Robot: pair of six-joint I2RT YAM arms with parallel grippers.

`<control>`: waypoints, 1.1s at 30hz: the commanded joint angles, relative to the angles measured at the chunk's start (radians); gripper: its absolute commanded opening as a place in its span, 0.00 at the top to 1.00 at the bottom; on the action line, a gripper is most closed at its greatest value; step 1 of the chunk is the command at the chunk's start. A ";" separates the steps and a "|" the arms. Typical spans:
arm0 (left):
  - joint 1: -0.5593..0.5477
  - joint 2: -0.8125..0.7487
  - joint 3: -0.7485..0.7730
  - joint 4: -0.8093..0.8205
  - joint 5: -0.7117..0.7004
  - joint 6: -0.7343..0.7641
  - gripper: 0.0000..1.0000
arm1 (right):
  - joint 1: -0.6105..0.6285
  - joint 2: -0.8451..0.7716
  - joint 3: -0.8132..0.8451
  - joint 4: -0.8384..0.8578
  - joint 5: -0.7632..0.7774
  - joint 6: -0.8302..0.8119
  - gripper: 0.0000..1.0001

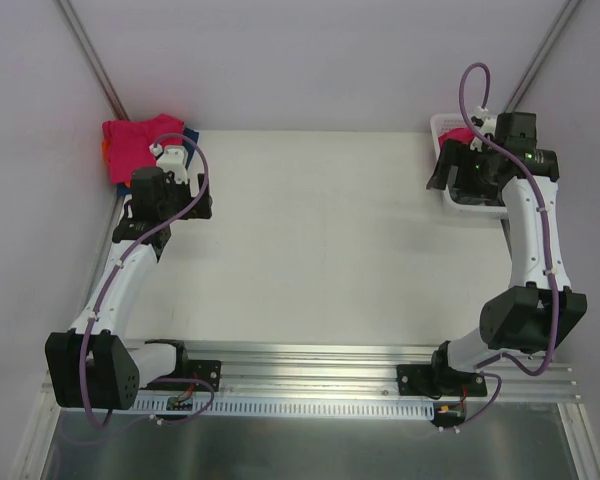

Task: Fold and stack the t-shirts
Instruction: Grab crumpled tshirt from bin with the right arm

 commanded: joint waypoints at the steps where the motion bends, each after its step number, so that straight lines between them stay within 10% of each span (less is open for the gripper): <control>1: -0.007 -0.017 -0.002 0.023 0.009 -0.025 0.01 | -0.007 -0.014 0.012 0.029 0.026 0.008 0.03; 33: -0.025 0.233 0.153 0.000 0.103 -0.042 0.01 | -0.035 0.480 0.345 0.225 0.441 -0.109 0.01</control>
